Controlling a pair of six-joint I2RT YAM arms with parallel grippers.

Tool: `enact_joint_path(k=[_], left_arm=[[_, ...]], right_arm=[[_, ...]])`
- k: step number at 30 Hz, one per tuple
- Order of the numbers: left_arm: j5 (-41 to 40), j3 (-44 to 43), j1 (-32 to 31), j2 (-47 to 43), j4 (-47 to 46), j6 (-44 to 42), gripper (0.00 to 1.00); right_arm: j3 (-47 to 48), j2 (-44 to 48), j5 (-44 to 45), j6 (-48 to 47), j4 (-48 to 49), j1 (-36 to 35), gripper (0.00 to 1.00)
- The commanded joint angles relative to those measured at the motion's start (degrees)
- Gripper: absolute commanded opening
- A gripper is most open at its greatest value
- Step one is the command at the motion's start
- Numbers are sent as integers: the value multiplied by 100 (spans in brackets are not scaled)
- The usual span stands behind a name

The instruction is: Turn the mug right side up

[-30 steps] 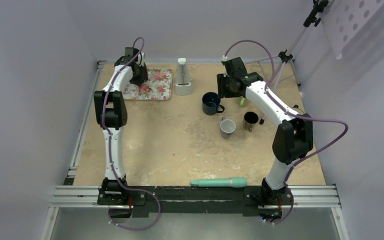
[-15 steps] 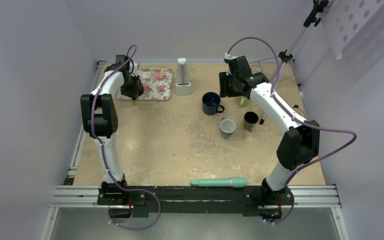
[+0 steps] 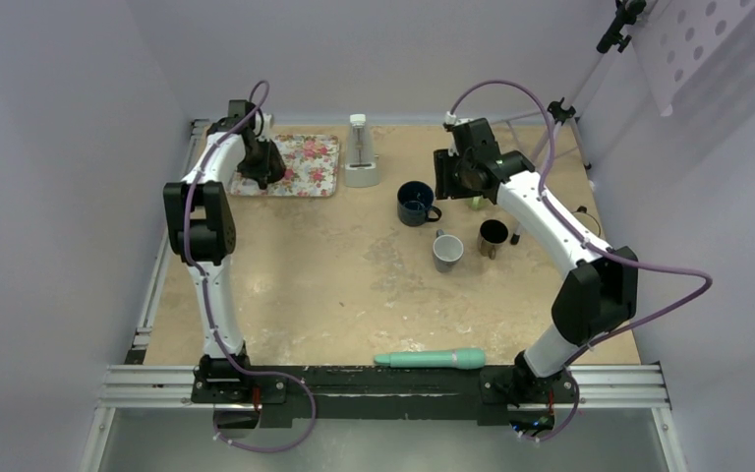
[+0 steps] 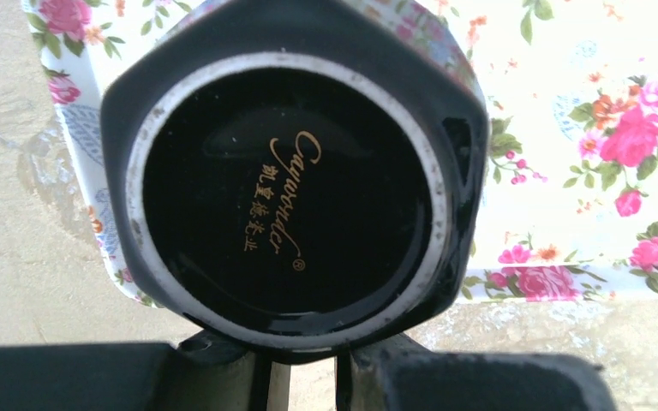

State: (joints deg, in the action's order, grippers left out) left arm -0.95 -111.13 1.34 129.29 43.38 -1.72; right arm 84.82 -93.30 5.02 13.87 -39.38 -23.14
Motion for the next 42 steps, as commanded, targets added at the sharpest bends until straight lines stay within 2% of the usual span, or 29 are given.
enact_joint_path(k=[1,4,6,9,13,17,18,24,27,30,36,42], left_arm=[[843,-202,21,-694,188,99,0],[1656,-389,25,-1139,283,387,0],[1930,-757,32,-1305,518,639,0],[2213,-1096,33,-1593,826,875,0],[2762,-1139,25,-2158,782,1123,0],[3411,-1526,-36,-2429,816,1385,0],[3548,-1624,-77,-2480,830,1393,0],[4778,-1840,-328,-2742,703,1978,0],[5347,-1697,-445,-2834,461,2386,0],[5794,-1457,-556,-2933,127,2729,0],[6218,-910,-843,-3217,-79,2794,0],[5886,-628,-855,-3321,-13,2579,0]], right_arm=[[140,422,31,7,97,-27,50],[253,506,-262,138,257,-52,50],[250,558,-777,194,526,-116,50],[289,652,-1159,286,935,-272,57],[341,853,-1799,540,1757,-455,65],[-101,1174,-2533,1249,3336,-528,97],[-201,1206,-2595,1419,3728,-566,98],[-324,963,-3000,2279,5609,-842,99],[-306,636,-3303,2841,6696,-1003,98],[-114,300,-3387,3218,7325,-1020,96],[529,-219,-3384,3391,7403,-1016,93],[604,-355,-3371,3389,7219,-996,90]])
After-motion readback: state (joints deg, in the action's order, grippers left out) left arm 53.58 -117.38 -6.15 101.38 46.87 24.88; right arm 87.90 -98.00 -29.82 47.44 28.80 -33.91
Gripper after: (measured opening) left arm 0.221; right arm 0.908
